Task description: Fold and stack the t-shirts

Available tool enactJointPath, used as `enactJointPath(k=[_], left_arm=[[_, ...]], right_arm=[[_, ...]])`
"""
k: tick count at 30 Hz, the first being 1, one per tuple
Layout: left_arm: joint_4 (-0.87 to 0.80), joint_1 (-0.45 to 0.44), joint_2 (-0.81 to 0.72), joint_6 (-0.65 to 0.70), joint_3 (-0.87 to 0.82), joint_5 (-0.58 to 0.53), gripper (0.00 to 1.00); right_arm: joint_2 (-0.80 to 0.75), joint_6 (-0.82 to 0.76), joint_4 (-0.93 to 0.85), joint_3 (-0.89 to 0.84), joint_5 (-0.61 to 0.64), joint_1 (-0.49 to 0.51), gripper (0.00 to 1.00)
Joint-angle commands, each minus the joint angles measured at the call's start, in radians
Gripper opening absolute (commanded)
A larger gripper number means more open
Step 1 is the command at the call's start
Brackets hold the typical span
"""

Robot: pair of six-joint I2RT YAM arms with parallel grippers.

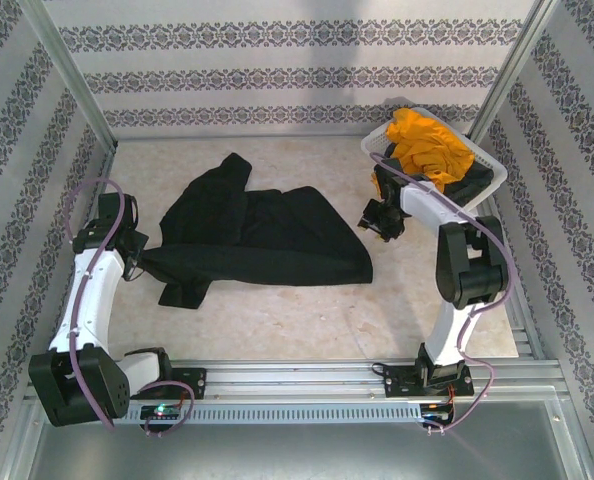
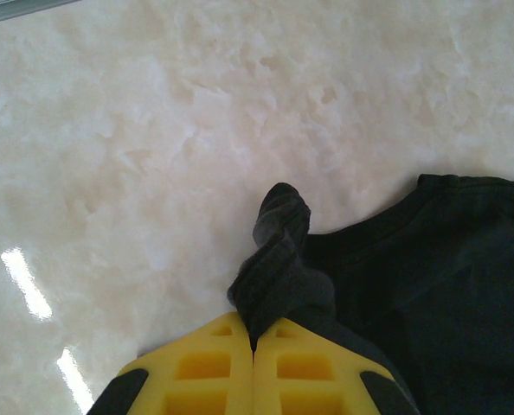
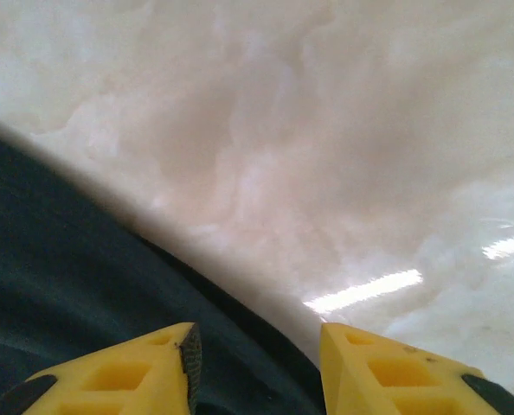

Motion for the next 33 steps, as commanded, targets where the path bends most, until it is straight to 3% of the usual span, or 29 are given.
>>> enactJointPath(k=[1, 7, 11, 21, 28, 33], left_arm=[[-0.010, 0.002, -0.011, 0.015, 0.024, -0.031, 0.00], [-0.008, -0.002, -0.015, 0.011, 0.022, -0.019, 0.00], [-0.008, -0.008, -0.016, 0.007, 0.023, -0.017, 0.00], [-0.003, -0.010, -0.034, 0.006, 0.008, -0.009, 0.00], [0.000, -0.010, -0.050, 0.000, -0.006, -0.002, 0.00], [0.003, -0.010, -0.055, -0.004, -0.014, 0.004, 0.00]], right_arm=[[-0.159, 0.101, 0.009, -0.136, 0.040, -0.003, 0.38], [-0.439, 0.381, 0.137, -0.456, 0.000, 0.062, 0.38], [-0.507, 0.506, 0.185, -0.554, -0.018, 0.095, 0.42], [-0.317, 0.620, 0.281, -0.504, -0.099, 0.133, 0.42], [-0.260, 0.694, 0.243, -0.487, -0.083, 0.148, 0.43], [-0.175, 0.665, 0.191, -0.434, -0.094, 0.131, 0.42]])
